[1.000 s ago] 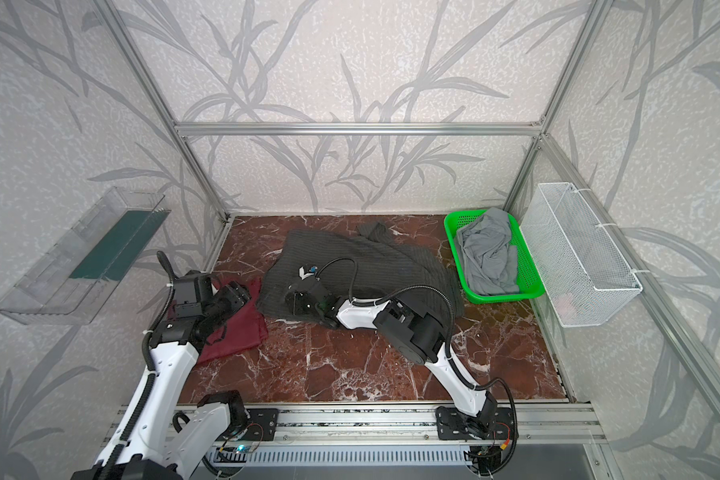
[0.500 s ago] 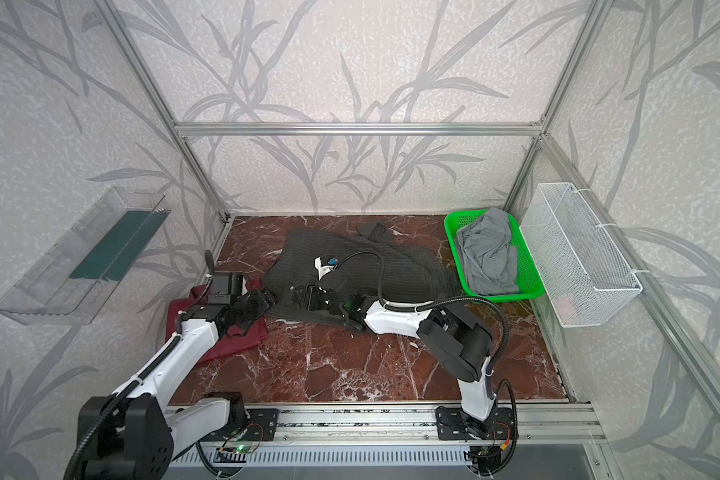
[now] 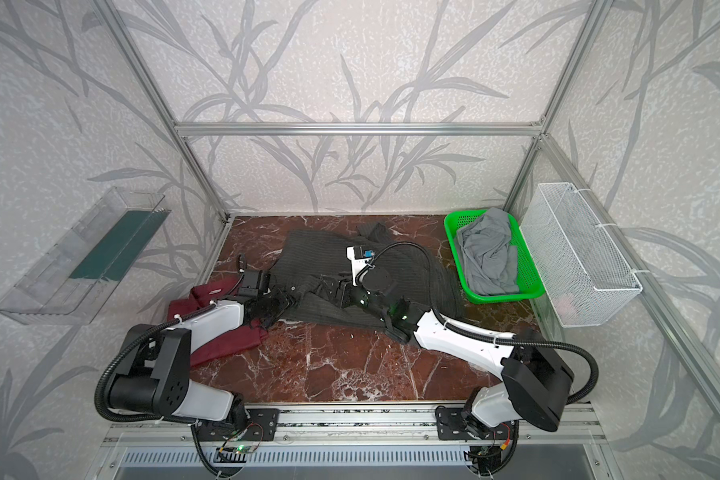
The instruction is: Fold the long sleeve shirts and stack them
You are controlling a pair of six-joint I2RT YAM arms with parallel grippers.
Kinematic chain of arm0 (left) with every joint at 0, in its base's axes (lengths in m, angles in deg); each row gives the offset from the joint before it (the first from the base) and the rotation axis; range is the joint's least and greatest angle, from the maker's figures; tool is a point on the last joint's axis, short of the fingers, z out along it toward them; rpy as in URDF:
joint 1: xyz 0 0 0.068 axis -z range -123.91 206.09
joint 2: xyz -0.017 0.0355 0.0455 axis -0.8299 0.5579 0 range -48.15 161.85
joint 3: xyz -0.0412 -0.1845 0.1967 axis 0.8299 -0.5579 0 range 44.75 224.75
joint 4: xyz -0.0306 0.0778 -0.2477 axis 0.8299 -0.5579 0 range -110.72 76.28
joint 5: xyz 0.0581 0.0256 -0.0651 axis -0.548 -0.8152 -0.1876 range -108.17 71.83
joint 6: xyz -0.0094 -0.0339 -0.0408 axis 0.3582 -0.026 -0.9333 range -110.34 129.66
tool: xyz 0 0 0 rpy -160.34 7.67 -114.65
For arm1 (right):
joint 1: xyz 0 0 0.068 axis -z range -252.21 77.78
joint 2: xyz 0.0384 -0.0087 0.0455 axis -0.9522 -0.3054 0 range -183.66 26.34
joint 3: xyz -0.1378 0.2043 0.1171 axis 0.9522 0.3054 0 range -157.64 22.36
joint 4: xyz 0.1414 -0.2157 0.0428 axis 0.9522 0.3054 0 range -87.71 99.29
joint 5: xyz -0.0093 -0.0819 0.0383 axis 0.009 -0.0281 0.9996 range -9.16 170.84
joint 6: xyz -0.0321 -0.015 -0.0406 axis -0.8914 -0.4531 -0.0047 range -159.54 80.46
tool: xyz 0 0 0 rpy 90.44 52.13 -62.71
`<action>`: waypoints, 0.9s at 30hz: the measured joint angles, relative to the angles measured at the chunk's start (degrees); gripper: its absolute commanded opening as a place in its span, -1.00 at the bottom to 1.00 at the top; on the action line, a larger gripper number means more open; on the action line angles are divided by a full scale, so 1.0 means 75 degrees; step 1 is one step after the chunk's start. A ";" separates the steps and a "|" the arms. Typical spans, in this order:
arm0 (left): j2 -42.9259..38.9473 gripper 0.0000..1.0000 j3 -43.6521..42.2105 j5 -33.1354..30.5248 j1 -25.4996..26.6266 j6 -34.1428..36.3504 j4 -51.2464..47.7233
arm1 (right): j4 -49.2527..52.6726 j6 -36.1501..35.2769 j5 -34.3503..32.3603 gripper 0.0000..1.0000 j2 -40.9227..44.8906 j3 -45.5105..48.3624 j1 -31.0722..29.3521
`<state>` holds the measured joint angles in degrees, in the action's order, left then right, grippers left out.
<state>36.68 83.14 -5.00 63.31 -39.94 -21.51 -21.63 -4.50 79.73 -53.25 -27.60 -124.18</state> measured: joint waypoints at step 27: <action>-0.1355 0.14 -0.1300 -0.0781 0.0201 -0.0143 0.0283 | 0.3771 0.1218 0.0376 0.23 -0.1769 0.0612 0.2806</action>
<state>26.52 73.40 -10.85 64.82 -41.01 -19.39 6.65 4.64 82.55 -66.52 -23.01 -103.13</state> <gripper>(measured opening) 0.570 0.616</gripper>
